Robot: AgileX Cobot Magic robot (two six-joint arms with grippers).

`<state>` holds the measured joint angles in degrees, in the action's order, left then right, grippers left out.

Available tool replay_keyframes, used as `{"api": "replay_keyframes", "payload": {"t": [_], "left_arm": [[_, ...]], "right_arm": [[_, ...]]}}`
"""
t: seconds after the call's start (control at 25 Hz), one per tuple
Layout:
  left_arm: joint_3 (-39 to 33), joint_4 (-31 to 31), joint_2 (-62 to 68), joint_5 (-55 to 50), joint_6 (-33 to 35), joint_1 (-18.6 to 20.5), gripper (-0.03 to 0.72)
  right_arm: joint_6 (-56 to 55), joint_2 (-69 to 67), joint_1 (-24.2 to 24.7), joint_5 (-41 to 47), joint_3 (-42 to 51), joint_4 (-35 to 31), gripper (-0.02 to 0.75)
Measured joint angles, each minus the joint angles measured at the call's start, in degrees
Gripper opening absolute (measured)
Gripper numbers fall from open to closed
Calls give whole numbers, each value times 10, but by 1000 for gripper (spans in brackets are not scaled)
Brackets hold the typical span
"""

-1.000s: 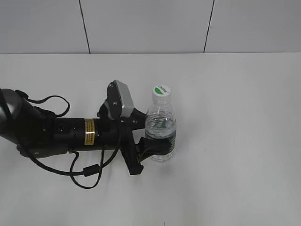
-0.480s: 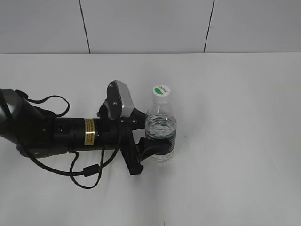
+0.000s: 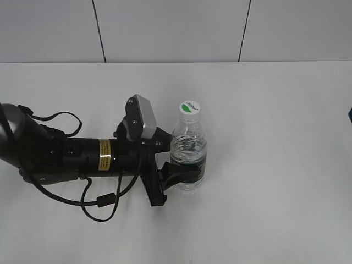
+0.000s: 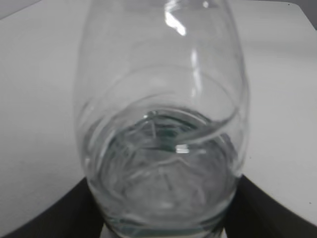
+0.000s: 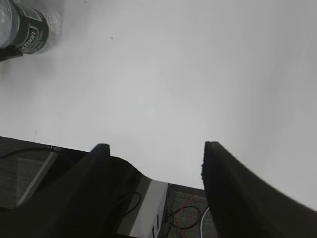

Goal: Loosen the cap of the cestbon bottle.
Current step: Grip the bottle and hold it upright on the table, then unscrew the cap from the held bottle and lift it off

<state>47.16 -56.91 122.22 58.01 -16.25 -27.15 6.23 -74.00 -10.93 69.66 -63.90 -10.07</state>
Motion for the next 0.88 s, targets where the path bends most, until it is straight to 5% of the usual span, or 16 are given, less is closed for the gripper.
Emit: {"api": "replay_keyframes", "payload": {"t": [0.88], "left_arm": [[2, -36, 0, -5, 0, 0, 412]], "right_arm": [[13, -259, -237, 1, -281, -3, 447]]}}
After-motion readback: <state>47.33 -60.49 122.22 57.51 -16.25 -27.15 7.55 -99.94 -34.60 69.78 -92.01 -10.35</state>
